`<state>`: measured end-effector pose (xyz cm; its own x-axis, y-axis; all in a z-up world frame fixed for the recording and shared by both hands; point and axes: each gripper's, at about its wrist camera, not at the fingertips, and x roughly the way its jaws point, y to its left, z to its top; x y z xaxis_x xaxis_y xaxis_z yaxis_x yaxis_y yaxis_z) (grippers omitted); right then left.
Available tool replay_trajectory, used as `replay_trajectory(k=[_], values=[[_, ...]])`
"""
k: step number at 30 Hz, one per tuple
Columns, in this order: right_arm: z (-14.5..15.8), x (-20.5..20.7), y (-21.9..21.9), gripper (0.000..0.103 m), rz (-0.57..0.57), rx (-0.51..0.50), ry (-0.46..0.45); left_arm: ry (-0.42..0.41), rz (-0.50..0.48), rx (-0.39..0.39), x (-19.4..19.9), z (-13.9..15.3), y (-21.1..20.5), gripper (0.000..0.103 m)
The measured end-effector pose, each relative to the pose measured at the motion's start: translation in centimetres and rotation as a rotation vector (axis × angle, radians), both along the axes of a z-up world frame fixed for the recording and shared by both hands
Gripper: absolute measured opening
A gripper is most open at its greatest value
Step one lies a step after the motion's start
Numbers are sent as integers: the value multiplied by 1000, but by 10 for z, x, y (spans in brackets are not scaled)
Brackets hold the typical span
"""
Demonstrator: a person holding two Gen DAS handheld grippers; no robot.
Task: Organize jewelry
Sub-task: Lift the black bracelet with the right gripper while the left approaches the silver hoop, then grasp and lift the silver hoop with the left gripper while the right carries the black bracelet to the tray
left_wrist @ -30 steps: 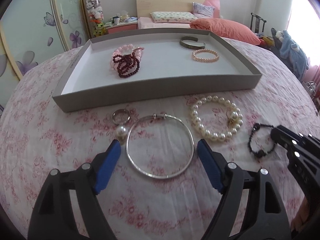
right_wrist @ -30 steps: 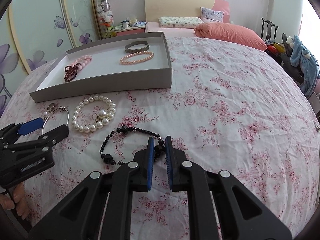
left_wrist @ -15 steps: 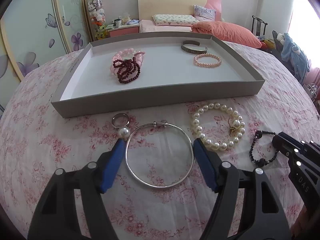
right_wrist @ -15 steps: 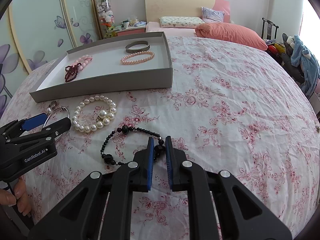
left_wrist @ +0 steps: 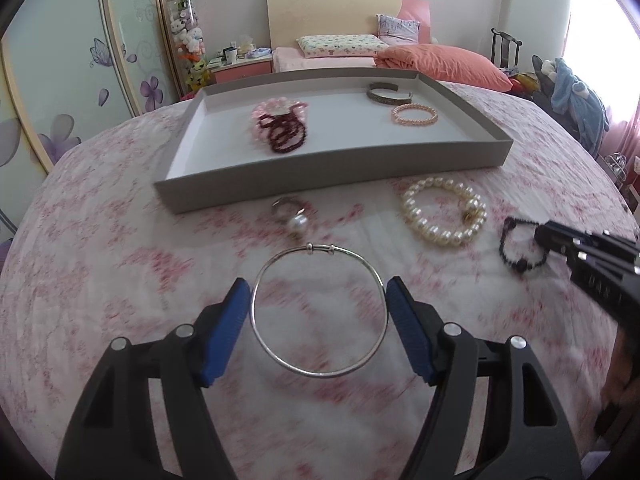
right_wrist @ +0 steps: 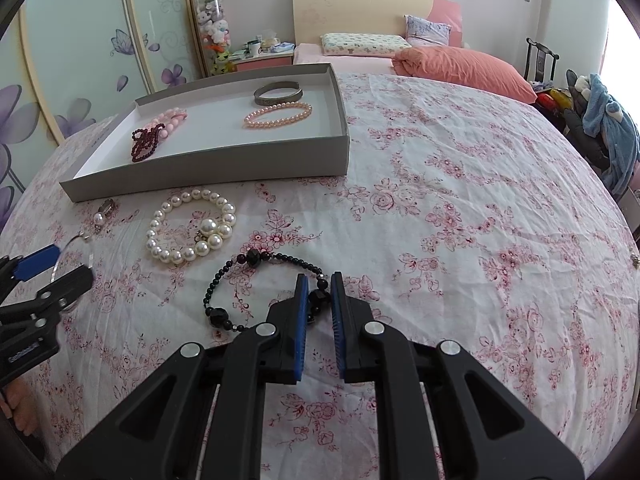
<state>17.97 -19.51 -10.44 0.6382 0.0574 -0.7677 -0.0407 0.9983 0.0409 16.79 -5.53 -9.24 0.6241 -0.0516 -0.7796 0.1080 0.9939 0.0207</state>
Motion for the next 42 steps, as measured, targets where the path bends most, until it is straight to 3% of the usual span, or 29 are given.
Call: replay_trajectory(k=[11,30,42], values=[[0,0,4,12,19,14,-1,11,107,13,0,-1,54,68],[24,-8,8,12,48,87,-92,24,135,-15,3,-6,64,68],[58,-17,22,12,101,120,-203,-103,146,-43,-12,28,64,68]])
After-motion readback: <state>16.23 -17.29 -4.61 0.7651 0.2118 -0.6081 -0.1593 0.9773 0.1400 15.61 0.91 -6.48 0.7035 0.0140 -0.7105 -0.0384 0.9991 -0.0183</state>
